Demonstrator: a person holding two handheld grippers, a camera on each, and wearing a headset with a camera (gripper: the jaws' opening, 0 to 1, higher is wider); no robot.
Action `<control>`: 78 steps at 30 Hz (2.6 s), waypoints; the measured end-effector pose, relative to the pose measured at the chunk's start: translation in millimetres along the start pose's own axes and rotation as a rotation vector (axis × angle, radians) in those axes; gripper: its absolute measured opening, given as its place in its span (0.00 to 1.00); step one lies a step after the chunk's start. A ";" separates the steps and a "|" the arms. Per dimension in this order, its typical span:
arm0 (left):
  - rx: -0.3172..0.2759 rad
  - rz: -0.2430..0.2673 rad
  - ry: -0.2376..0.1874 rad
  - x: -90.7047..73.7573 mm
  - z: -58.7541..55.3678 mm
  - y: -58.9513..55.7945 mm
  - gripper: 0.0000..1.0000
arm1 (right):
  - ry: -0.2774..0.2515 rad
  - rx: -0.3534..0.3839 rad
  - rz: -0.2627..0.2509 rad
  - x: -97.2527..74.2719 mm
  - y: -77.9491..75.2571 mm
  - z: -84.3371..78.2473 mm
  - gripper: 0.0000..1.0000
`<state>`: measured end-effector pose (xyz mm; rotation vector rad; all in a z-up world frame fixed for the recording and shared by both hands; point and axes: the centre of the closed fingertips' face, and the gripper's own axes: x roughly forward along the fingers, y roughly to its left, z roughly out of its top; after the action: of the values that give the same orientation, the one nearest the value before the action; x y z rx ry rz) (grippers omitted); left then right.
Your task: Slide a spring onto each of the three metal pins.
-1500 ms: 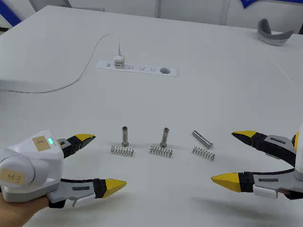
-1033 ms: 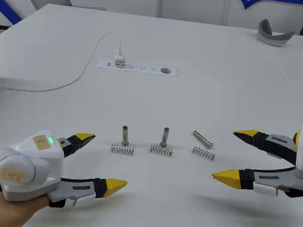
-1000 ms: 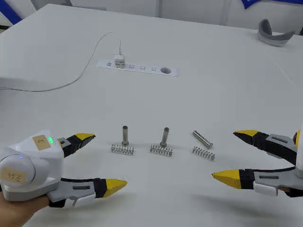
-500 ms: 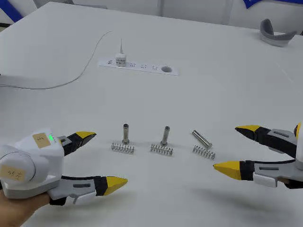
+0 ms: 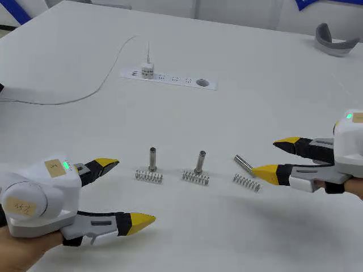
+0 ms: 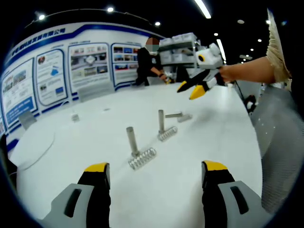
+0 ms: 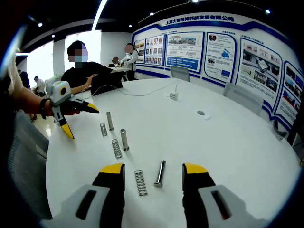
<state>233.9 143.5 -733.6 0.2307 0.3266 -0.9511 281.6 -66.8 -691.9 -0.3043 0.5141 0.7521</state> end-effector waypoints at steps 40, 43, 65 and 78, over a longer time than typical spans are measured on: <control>-0.008 -0.006 0.000 1.0 -3.7 -0.2 0.77 | 0.392 0.085 -0.050 73.6 -17.4 -36.9 0.12; -0.012 -0.005 -0.001 1.1 -4.0 0.1 0.77 | 0.402 0.086 -0.047 74.4 -18.1 -37.4 0.11; -0.023 -0.001 -0.004 0.2 -3.2 1.8 0.75 | 0.484 0.058 -0.047 77.6 -13.7 -41.2 0.09; -0.010 -0.007 -0.012 -0.6 1.9 -1.7 0.74 | 0.369 0.090 -0.072 58.9 -9.8 -15.8 0.09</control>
<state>232.5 142.3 -731.7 0.2146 0.3218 -0.9576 319.6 -47.1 -736.3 -0.3780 0.8781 0.6027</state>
